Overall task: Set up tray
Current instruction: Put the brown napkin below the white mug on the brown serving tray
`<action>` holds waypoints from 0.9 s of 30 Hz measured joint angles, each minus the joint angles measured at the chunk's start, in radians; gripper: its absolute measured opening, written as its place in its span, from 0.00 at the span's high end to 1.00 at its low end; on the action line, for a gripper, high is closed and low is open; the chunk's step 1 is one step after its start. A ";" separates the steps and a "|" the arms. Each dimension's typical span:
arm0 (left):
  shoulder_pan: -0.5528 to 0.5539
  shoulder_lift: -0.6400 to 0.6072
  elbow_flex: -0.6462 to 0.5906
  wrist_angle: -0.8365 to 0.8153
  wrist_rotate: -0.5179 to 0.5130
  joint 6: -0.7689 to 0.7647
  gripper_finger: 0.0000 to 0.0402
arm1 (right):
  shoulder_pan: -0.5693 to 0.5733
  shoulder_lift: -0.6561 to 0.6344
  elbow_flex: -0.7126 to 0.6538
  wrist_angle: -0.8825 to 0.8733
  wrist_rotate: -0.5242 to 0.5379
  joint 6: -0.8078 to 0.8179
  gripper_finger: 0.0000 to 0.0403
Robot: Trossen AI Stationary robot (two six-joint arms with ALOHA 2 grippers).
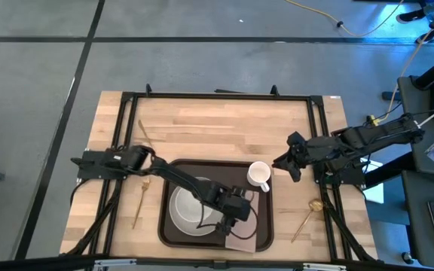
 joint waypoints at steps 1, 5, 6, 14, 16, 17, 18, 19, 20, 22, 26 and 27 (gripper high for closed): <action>0.001 0.014 0.021 -0.018 0.015 0.002 0.52 | 0.000 0.001 0.000 -0.001 -0.001 0.000 0.73; 0.003 0.024 0.065 -0.022 -0.002 0.056 0.52 | 0.000 0.010 0.000 -0.001 -0.002 0.002 0.73; 0.003 0.024 0.066 -0.021 -0.022 0.072 0.52 | 0.000 0.012 0.000 0.000 -0.002 0.002 0.73; 0.007 0.026 0.054 0.008 -0.033 0.113 0.54 | 0.000 0.013 0.000 -0.001 -0.002 -0.001 0.73; 0.013 0.026 0.054 0.009 -0.033 0.115 0.54 | 0.000 0.013 0.000 -0.001 -0.002 -0.002 0.73; 0.016 0.026 0.054 0.011 -0.034 0.115 0.54 | 0.000 0.013 0.000 -0.001 -0.002 -0.002 0.73; 0.018 0.026 0.054 0.010 -0.033 0.115 0.54 | 0.000 0.013 0.000 -0.001 -0.002 -0.002 0.73; 0.021 0.033 0.055 0.011 -0.032 0.114 0.54 | 0.000 0.013 0.000 -0.001 -0.002 -0.002 0.73; 0.023 0.041 0.055 0.018 -0.027 0.114 0.54 | 0.000 0.013 0.000 -0.001 -0.002 -0.002 0.73; 0.025 0.055 0.054 0.005 -0.011 0.101 0.54 | 0.000 0.013 0.000 -0.001 -0.002 -0.002 0.73; 0.025 0.067 0.054 0.020 -0.003 0.087 0.54 | 0.000 0.013 0.000 -0.002 -0.002 -0.003 0.73; 0.025 0.067 0.054 0.026 -0.004 0.086 0.54 | 0.000 0.012 0.000 -0.002 -0.002 -0.004 0.73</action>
